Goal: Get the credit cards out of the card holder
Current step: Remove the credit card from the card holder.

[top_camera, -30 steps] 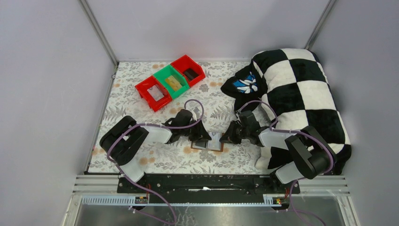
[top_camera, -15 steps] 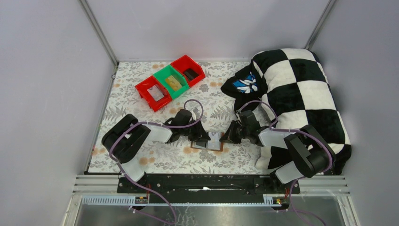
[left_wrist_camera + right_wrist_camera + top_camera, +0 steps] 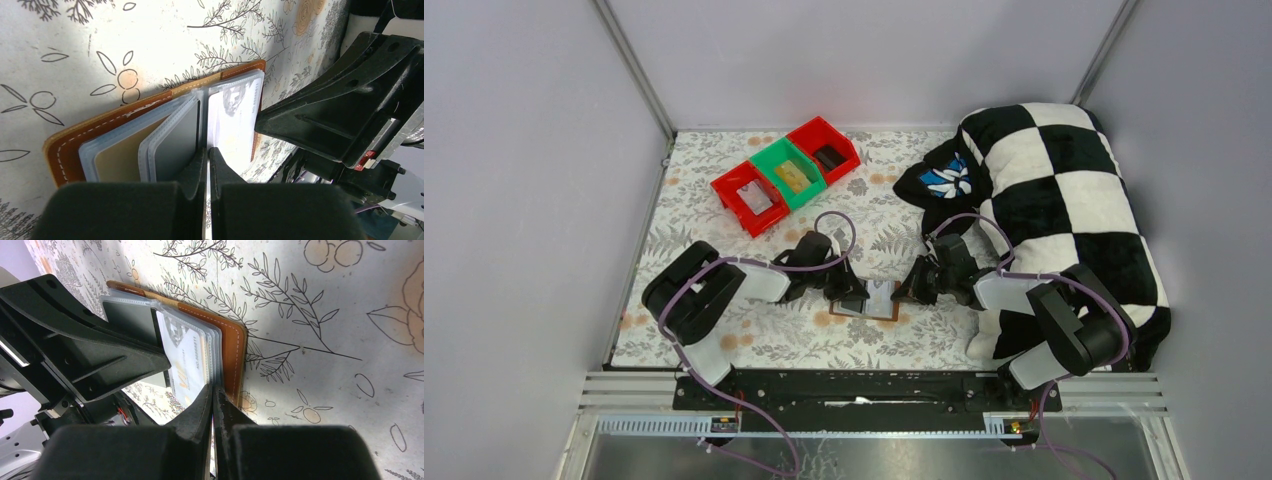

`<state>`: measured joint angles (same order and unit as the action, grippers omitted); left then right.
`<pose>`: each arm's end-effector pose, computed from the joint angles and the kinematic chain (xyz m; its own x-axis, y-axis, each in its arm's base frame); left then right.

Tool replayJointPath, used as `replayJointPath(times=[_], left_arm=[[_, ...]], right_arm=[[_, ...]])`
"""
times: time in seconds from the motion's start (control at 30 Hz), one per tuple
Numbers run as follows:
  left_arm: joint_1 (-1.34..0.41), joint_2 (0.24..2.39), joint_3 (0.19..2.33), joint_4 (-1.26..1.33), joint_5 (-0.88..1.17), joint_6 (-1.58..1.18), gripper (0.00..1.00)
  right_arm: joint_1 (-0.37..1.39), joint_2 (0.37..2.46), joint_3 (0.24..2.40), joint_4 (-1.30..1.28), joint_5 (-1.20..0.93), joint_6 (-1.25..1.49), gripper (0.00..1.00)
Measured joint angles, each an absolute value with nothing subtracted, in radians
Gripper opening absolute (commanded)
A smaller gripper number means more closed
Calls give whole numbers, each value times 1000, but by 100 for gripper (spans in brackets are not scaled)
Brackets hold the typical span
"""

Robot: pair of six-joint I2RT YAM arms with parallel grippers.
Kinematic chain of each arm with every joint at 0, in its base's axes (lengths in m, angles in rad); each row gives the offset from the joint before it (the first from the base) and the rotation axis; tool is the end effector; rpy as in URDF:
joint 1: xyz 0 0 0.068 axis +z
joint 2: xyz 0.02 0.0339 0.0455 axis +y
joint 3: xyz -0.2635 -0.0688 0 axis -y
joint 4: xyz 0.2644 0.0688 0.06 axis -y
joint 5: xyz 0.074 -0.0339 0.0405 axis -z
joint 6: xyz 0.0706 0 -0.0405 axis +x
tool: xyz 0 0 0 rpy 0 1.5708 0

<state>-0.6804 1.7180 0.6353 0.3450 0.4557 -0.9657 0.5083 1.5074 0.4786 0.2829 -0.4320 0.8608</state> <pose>0.2426 -0.2364 0.0764 -0.9702 -0.1649 -0.1775 0.0354 0.6285 -0.7770 0.2412 0.1682 0.0872 -0.9253 0.2728 -0.2633 -0.0136 0.6700 0.7422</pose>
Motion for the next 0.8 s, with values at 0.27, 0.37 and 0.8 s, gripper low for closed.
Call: replayJointPath(times=[0.27,0.37,0.8], left_arm=[[-682,1710,657,295,446,-939,0],[-683,1697,661,274,433,-925,0],[-668,1638,661,216,414,-888,0]], right_arm=[[508,1510,480,284,-432,861,4],[508,1516,481,293,-433,861,4],[511,1523,485,301,-436,862,3]])
